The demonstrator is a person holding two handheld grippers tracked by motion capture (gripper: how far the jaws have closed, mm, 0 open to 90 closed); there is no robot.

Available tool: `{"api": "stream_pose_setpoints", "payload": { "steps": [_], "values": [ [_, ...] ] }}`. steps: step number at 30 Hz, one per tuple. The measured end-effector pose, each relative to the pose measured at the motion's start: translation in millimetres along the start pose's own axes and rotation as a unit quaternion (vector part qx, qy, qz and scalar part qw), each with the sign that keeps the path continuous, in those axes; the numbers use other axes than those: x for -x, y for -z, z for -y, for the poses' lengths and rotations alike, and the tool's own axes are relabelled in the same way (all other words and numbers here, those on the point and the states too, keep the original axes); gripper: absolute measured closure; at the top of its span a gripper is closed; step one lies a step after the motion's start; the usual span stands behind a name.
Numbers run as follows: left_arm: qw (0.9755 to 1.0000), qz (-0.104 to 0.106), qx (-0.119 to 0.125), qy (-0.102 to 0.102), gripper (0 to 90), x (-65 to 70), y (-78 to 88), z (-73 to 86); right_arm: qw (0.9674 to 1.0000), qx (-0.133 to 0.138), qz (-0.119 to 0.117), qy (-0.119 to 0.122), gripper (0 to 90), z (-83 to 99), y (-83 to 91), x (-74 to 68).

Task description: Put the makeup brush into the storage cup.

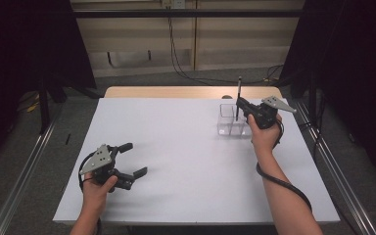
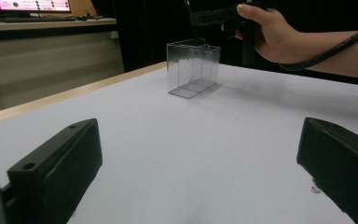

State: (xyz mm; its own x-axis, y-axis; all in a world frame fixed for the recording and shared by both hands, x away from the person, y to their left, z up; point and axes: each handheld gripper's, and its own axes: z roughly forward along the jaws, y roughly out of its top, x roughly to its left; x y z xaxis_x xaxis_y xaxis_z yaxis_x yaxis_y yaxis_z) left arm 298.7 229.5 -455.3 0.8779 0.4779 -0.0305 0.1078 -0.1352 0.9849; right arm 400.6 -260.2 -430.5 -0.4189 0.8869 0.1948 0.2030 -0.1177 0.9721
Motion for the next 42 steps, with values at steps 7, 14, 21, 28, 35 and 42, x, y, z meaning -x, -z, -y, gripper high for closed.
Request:
{"api": "stream_pose_setpoints", "payload": {
  "steps": [7, 14, 21, 28, 35, 42],
  "values": [
    [1.0000, 0.000, -0.001, 0.000, 0.0, 0.1, 0.0, -0.1, 1.0000, -0.001, -0.004, 0.000, 84.1, 0.7, 0.0, -1.2],
    [1.0000, 0.000, 0.000, 0.000, 0.0, 0.2, 0.1, -0.2, 1.0000, -0.001, -0.006, 0.001, 84.0, 2.0, 0.4, -2.2],
    [1.0000, 0.000, 0.000, 0.000, 0.0, 0.2, -0.1, -0.2, 1.0000, 0.000, -0.007, -0.004, 84.0, 4.3, 1.0, -1.4],
    [1.0000, 0.000, 0.000, 0.000, 0.0, 0.3, -0.1, -0.3, 1.0000, -0.002, -0.007, -0.006, 84.0, 6.1, 1.9, -1.2],
    [1.0000, 0.000, 0.000, 0.001, 0.0, 0.6, -0.2, -0.4, 1.0000, -0.002, -0.007, -0.003, 84.0, 6.5, 2.3, -0.9],
    [1.0000, -0.001, 0.000, 0.000, 0.0, 0.3, -0.1, -0.4, 1.0000, -0.004, -0.006, -0.004, 84.0, 7.7, 2.9, -0.4]
  ]
}}
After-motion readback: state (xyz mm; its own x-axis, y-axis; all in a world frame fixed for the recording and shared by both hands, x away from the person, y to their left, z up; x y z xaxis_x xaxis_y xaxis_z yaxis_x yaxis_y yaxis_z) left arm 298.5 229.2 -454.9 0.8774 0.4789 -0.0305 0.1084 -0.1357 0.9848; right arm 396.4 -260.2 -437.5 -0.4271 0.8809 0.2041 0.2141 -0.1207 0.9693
